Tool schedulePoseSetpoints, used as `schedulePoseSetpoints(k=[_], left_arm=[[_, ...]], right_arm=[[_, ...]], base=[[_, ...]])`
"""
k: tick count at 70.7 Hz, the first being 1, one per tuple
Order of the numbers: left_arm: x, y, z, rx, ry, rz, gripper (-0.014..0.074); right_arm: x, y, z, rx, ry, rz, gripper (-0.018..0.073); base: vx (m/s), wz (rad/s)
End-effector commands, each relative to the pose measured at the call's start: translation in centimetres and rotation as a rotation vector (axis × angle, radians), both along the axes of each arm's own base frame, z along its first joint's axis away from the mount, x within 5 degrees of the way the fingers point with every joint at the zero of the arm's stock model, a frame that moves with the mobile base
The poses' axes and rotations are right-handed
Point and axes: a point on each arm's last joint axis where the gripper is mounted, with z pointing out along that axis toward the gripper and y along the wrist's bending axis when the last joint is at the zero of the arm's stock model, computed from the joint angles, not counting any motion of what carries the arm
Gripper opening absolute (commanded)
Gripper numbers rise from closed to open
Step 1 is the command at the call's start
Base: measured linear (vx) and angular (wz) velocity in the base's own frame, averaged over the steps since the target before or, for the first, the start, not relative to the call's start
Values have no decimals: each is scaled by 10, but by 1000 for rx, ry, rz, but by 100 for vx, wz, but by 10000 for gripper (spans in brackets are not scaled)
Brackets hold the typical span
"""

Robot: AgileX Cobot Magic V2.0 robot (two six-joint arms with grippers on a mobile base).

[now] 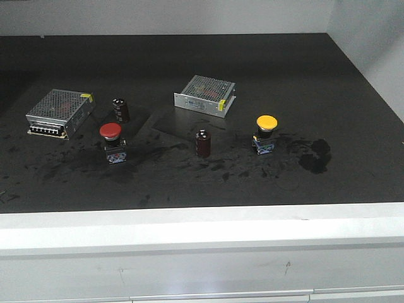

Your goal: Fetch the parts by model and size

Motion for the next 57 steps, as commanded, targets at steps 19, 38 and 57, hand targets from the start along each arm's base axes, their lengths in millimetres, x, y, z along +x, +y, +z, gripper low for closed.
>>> schedulePoseSetpoints(k=[19,38,57], left_arm=[[55,0,3,-3,403,18,-7],[92,0,-29,4,681,26,-7],[103,-1,-38,7,727,27,-7]], right_arm=[[71,-1,22,23,446,-21,-10],[108,5,-12,37,728,27,-10],[121,5,-19,63,756,31,-10]], base=[[0,0],[0,0],[0,0]])
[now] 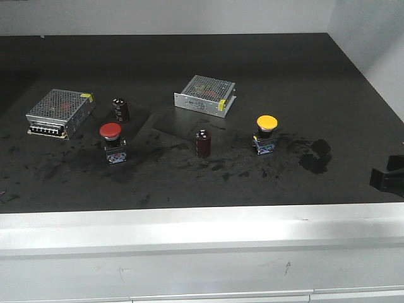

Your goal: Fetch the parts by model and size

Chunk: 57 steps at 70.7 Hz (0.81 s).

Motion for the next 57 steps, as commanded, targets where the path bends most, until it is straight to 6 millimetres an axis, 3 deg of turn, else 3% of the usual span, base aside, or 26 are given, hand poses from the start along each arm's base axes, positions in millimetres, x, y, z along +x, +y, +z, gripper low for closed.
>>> schedulePoseSetpoints(k=[1,13,24,46,57], left_arm=[[5,-1,14,-14,-92,0,-7],[7,-1,15,-22,-108,-1,1],[8,-1,16,-26,-124,-2,67],[7,-10,15,-49,-111,-52,426],[7,-15,18,-52,-121,-79,531]], right_arm=[[5,-1,18,-8,-104,-2,-10],[4,1,15,-62,-81,39,4],[3,12,15,-104,-84,121,100],[2,16,16,-108,-93,140,441],[2,15,15,-120,-88,143,482]], base=[[0,0],[0,0],[0,0],[0,0],[0,0]])
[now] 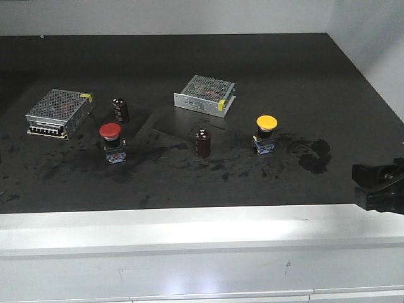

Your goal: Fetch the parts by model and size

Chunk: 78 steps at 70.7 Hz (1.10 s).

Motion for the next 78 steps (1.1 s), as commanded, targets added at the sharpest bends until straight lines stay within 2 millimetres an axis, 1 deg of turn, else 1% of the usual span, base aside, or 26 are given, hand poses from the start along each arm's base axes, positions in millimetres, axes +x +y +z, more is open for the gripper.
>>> schedulePoseSetpoints(k=[1,10,15,21,26,28,31,32,33,34,38,39,40,44,46,47,48,52,54,56,68,78], left_arm=[[3,-5,18,-22,-102,-23,533],[12,-12,28,-12,-56,-60,534],[24,-18,32,-6,0,-83,534],[42,-26,38,2,50,-107,534],[61,-34,41,6,77,-124,534],[69,-38,46,6,79,-133,534],[80,-43,46,10,100,-143,534],[85,-45,49,9,98,-147,534],[86,-47,49,10,104,-150,534],[92,-49,47,13,120,-154,534],[106,-57,51,18,141,-168,534],[111,-59,48,21,154,-170,534],[115,-61,51,22,154,-173,534],[130,-69,47,30,195,-183,534],[136,-71,48,32,205,-186,534],[142,-73,45,34,221,-187,534],[144,-74,47,34,218,-188,534],[158,-80,42,41,258,-192,534],[163,-82,43,42,267,-191,534],[171,-84,38,44,292,-189,534],[199,-95,30,23,359,-187,534],[213,-101,24,6,398,-190,534]], right_arm=[[4,0,18,-2,-102,0,482],[4,0,18,-2,-100,0,475],[4,0,18,-2,-101,0,473],[4,0,18,-2,-104,0,473],[4,0,18,-2,-104,0,473],[4,0,18,-2,-104,0,473],[4,0,18,-2,-104,0,473],[4,0,18,-2,-104,0,473],[4,0,18,-2,-104,0,473],[4,0,18,-2,-104,0,473],[4,0,18,-2,-104,0,473],[4,0,18,-2,-104,0,473],[4,0,18,-2,-104,0,473],[4,0,18,-2,-104,0,473],[4,0,18,-2,-105,0,473],[4,0,18,-2,-105,0,473],[4,0,18,-2,-105,0,473],[4,0,18,-2,-105,0,473],[4,0,18,-2,-105,0,473],[4,0,18,-2,-104,0,473],[4,0,18,-2,-101,0,473],[4,0,18,-2,-101,0,473]], base=[[0,0],[0,0],[0,0],[0,0],[0,0],[0,0],[0,0],[0,0],[0,0],[0,0],[0,0],[0,0],[0,0],[0,0],[0,0],[0,0],[0,0],[0,0],[0,0],[0,0],[0,0],[0,0]])
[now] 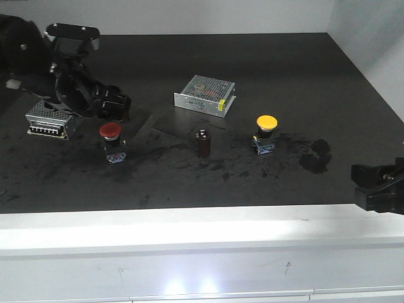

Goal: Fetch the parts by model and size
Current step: 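Grasp the red-capped push-button switch with the left gripper and lift it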

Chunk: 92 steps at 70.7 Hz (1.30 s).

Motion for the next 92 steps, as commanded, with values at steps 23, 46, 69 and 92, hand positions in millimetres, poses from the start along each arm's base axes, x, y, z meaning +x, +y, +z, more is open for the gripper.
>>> schedulePoseSetpoints(k=[23,46,69,92], left_arm=[[17,-9,6,-36,-23,3,534],[21,-11,-11,-26,49,19,528],[25,-12,-21,-20,72,22,318],[1,-4,35,-39,-120,-17,-9]], right_arm=[[4,0,18,2,-99,0,473],[4,0,18,2,-99,0,473],[4,0,18,2,-99,0,473],[4,0,17,2,-98,0,473]], base=[[0,0],[0,0],[0,0],[0,0]])
